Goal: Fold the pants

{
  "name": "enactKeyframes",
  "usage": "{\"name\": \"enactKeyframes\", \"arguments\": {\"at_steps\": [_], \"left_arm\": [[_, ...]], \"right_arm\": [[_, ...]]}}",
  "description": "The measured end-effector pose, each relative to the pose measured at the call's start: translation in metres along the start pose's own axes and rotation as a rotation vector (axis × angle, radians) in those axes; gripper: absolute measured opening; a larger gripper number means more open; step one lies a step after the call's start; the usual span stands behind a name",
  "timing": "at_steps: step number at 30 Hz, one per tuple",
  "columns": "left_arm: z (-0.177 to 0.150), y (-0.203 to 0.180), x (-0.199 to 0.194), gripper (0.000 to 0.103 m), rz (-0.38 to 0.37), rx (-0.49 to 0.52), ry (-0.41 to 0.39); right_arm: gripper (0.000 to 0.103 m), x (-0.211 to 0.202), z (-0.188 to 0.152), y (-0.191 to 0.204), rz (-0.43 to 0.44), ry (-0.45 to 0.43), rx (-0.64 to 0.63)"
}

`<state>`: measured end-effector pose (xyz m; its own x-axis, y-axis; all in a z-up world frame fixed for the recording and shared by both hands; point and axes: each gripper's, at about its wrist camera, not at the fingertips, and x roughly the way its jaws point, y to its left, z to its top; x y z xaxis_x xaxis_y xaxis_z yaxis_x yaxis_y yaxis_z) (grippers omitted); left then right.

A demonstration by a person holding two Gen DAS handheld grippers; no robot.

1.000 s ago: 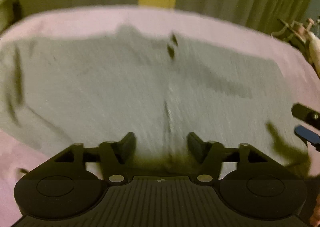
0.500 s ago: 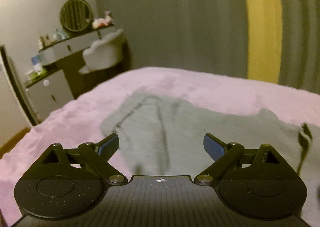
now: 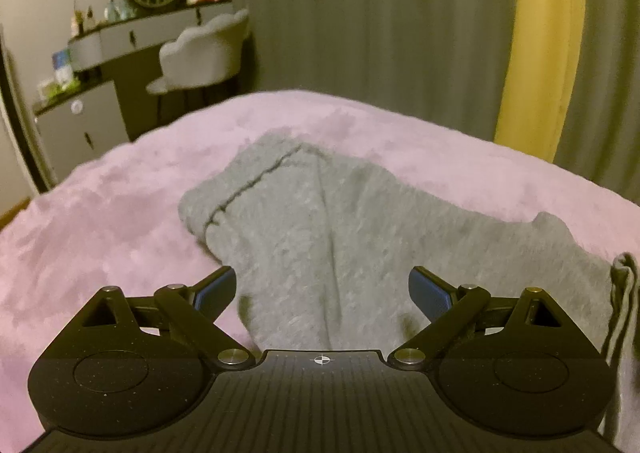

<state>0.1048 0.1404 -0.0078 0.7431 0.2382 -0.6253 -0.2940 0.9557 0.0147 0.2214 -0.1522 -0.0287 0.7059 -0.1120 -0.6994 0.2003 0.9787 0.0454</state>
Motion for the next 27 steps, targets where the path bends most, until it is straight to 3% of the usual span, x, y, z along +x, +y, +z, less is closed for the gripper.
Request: {"name": "enactKeyframes", "arguments": {"at_steps": [1, 3, 5, 7, 10, 12, 15, 18, 19, 24, 27], "left_arm": [[0.001, 0.002, 0.002, 0.097, 0.003, -0.014, 0.008], [0.002, 0.007, 0.002, 0.097, 0.006, -0.046, 0.009], [0.003, 0.01, 0.003, 0.097, -0.006, -0.072, 0.02], [0.002, 0.011, 0.005, 0.097, -0.023, -0.086, 0.041], [0.001, 0.01, 0.01, 0.097, -0.028, -0.081, 0.061], [0.002, 0.011, 0.011, 0.097, -0.02, -0.079, 0.065], [0.006, 0.019, 0.017, 0.097, -0.01, -0.1, 0.074], [0.011, 0.036, 0.03, 0.097, -0.048, -0.175, 0.122], [0.012, 0.042, 0.036, 0.097, -0.063, -0.204, 0.144], [0.014, 0.067, 0.066, 0.096, -0.205, -0.363, 0.252], [0.014, 0.078, 0.075, 0.092, -0.219, -0.449, 0.266]], "right_arm": [[0.04, 0.001, 0.004, -0.004, -0.022, -0.006, 0.035], [0.043, -0.005, 0.008, -0.013, 0.013, -0.011, 0.133], [0.051, -0.017, 0.004, -0.017, 0.039, -0.047, 0.166], [0.054, -0.027, -0.007, -0.018, 0.003, -0.076, 0.16], [0.056, -0.016, -0.02, -0.013, -0.04, 0.0, 0.135], [0.059, -0.003, -0.025, -0.005, -0.039, 0.054, 0.073], [0.063, -0.008, -0.024, -0.002, -0.02, 0.028, 0.033], [0.087, -0.027, -0.025, -0.022, 0.11, 0.013, 0.138], [0.088, -0.035, -0.028, -0.026, 0.13, -0.001, 0.138], [0.098, -0.067, -0.06, -0.037, 0.074, -0.018, 0.006], [0.102, -0.086, -0.086, -0.051, 0.013, -0.037, -0.034]]}}
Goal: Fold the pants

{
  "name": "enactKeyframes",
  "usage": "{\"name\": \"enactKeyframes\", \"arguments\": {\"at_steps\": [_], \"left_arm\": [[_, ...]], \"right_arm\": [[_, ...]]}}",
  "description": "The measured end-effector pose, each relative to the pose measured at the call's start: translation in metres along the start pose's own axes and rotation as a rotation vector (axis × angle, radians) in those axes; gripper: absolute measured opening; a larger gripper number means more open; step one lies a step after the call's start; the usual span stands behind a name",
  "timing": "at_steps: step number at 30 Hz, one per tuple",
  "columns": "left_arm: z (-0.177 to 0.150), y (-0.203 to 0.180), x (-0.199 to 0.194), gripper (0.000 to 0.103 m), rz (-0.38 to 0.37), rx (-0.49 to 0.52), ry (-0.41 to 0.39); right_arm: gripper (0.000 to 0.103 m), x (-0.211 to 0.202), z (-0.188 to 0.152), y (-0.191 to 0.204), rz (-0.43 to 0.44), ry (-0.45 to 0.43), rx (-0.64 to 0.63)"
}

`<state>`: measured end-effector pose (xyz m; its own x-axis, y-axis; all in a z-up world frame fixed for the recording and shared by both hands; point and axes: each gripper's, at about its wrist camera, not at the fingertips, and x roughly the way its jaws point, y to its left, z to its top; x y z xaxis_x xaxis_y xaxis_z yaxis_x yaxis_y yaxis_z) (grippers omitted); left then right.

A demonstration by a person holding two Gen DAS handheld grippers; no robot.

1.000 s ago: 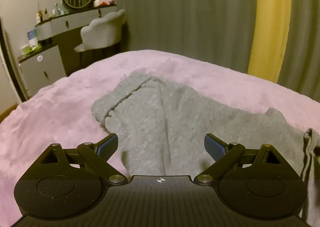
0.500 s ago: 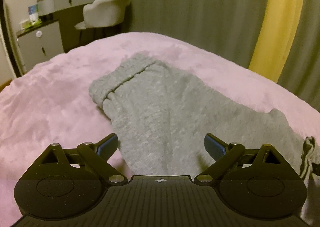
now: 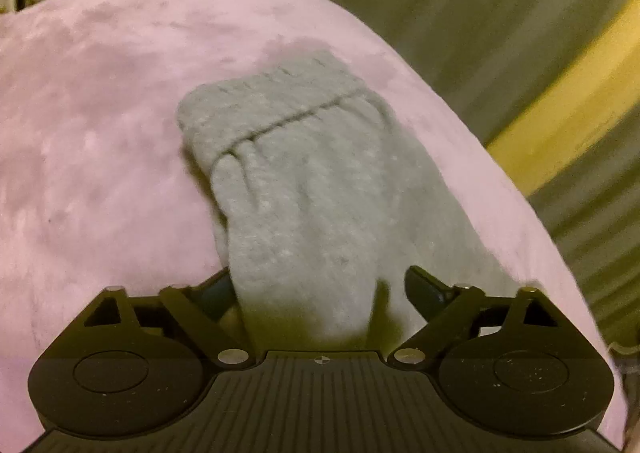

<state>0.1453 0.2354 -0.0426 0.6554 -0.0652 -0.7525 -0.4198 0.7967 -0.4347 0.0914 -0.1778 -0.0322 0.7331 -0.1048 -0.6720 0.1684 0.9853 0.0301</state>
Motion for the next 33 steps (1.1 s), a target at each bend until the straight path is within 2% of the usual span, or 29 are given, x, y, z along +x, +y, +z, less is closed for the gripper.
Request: {"name": "enactKeyframes", "arguments": {"at_steps": [4, 6, 8, 11, 14, 17, 20, 24, 29, 33], "left_arm": [[0.007, 0.002, 0.0, 0.09, -0.005, 0.023, -0.04], [0.011, 0.0, -0.001, 0.09, 0.003, 0.083, -0.088], [0.014, 0.0, 0.009, 0.09, 0.003, 0.15, -0.076], [0.02, 0.007, 0.024, 0.089, -0.063, 0.19, -0.033], [0.025, 0.012, 0.032, 0.095, -0.136, 0.225, -0.019], [0.031, 0.021, 0.038, 0.095, -0.216, 0.258, -0.009], [0.037, 0.038, 0.039, 0.093, -0.305, 0.234, 0.004], [0.037, 0.058, 0.034, 0.09, -0.368, 0.158, 0.02], [0.036, 0.064, 0.027, 0.093, -0.385, 0.161, 0.026], [0.041, 0.071, 0.026, 0.097, -0.374, 0.125, 0.051]], "right_arm": [[0.102, -0.021, -0.029, -0.017, -0.04, -0.014, 0.03], [0.102, -0.018, -0.033, -0.027, -0.045, 0.01, 0.066], [0.102, -0.012, -0.035, -0.033, -0.043, 0.015, 0.077], [0.102, -0.009, -0.037, -0.029, -0.057, 0.006, 0.049], [0.102, -0.014, -0.044, -0.031, -0.072, 0.002, 0.013], [0.102, -0.017, -0.046, -0.029, -0.074, -0.012, 0.012], [0.102, -0.017, -0.047, -0.033, -0.062, -0.017, 0.023], [0.102, -0.012, -0.046, -0.033, -0.056, -0.023, 0.028], [0.102, -0.009, -0.045, -0.031, -0.065, -0.023, 0.029], [0.102, -0.012, -0.046, -0.032, -0.061, -0.024, 0.029]]}}
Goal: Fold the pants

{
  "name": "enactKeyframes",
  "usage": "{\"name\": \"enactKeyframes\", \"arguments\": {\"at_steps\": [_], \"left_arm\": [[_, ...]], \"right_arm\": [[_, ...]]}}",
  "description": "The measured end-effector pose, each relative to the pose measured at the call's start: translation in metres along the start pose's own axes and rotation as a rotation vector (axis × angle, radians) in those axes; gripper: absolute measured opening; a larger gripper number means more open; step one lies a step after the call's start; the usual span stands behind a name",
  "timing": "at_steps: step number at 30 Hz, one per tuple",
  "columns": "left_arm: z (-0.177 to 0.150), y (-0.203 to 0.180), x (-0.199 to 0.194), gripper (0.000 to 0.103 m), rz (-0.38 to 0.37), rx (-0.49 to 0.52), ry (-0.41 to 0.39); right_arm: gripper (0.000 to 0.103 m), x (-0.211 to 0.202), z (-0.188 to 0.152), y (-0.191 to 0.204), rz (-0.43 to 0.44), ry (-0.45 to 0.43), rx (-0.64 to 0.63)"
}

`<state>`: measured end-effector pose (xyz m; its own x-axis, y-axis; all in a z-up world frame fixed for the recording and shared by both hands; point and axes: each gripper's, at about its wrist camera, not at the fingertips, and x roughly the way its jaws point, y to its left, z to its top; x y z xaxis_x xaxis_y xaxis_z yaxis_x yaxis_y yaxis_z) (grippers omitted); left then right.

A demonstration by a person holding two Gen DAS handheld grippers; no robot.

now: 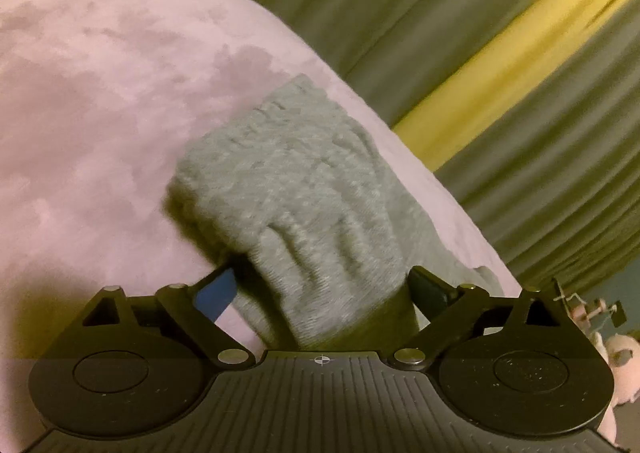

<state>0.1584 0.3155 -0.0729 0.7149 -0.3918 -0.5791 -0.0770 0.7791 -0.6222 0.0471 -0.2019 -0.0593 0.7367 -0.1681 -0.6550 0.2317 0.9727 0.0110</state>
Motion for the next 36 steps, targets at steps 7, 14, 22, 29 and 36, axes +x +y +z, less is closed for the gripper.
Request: {"name": "enactKeyframes", "arguments": {"at_steps": [7, 14, 22, 29, 36], "left_arm": [[-0.001, 0.014, 0.0, 0.101, 0.007, -0.031, 0.01], [0.015, -0.005, 0.027, 0.102, 0.057, 0.015, 0.005], [0.009, 0.02, 0.018, 0.1, -0.103, -0.07, -0.095], [0.004, 0.022, 0.014, 0.095, -0.085, 0.0, -0.055], [0.01, 0.013, 0.021, 0.1, -0.062, 0.048, -0.028]], "right_arm": [[0.102, 0.001, 0.001, 0.0, -0.004, 0.0, -0.004], [0.102, 0.003, 0.0, 0.001, -0.013, -0.017, 0.001], [0.102, 0.006, -0.002, 0.004, -0.024, -0.029, -0.006], [0.103, 0.007, -0.002, 0.004, -0.022, -0.034, -0.009], [0.102, 0.009, -0.001, 0.005, -0.023, -0.035, -0.01]]}}
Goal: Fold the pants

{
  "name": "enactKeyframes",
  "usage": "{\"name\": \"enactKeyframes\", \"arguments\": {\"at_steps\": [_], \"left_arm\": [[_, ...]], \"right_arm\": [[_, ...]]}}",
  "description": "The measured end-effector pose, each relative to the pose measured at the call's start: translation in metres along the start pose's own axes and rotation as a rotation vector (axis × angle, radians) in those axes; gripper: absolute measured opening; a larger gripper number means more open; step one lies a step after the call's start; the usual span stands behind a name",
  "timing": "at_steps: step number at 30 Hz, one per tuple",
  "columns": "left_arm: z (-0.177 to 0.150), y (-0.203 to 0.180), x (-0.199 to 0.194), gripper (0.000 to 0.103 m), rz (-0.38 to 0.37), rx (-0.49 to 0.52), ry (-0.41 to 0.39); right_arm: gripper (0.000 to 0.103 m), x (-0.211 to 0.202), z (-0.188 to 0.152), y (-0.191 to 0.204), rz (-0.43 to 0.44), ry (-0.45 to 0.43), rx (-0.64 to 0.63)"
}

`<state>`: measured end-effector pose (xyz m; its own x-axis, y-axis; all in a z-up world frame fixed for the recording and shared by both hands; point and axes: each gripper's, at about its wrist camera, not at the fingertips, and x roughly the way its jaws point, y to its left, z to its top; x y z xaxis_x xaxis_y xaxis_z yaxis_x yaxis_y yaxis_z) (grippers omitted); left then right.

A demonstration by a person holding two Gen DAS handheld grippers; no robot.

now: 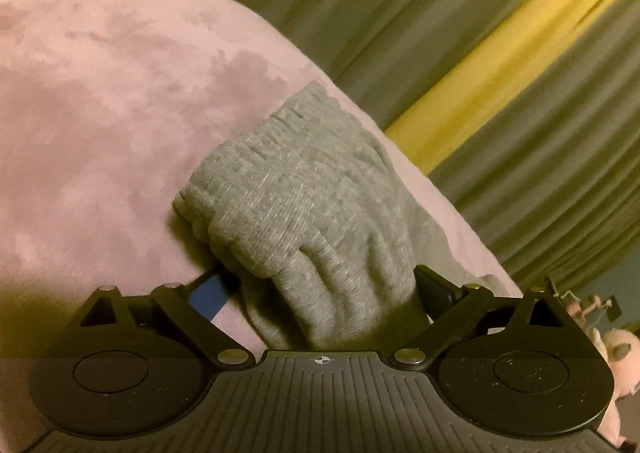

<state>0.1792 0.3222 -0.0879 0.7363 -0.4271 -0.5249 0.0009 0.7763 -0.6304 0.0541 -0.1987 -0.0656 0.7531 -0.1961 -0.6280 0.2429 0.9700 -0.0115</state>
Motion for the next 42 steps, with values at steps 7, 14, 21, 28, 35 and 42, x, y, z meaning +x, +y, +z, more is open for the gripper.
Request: {"name": "enactKeyframes", "arguments": {"at_steps": [7, 14, 21, 28, 35, 42], "left_arm": [[0.012, -0.003, 0.018, 0.103, 0.037, -0.109, -0.014], [0.008, -0.003, 0.016, 0.065, 0.059, -0.073, -0.041], [0.009, 0.002, 0.001, 0.041, 0.011, -0.132, -0.034], [0.017, -0.051, -0.03, 0.033, -0.079, -0.025, -0.088], [0.001, -0.203, -0.056, 0.02, -0.351, 0.279, -0.133], [-0.13, -0.358, -0.001, 0.008, -0.634, 0.576, 0.199]], "right_arm": [[0.102, 0.002, 0.0, 0.0, -0.001, -0.008, 0.003], [0.102, 0.003, 0.001, 0.002, -0.01, -0.008, 0.005], [0.102, 0.002, 0.003, 0.001, -0.013, -0.005, 0.016], [0.102, -0.009, 0.014, -0.017, 0.021, -0.015, 0.151], [0.102, -0.038, 0.029, -0.064, -0.043, -0.107, 0.328], [0.102, -0.079, 0.031, -0.131, -0.1, -0.228, 0.57]]}}
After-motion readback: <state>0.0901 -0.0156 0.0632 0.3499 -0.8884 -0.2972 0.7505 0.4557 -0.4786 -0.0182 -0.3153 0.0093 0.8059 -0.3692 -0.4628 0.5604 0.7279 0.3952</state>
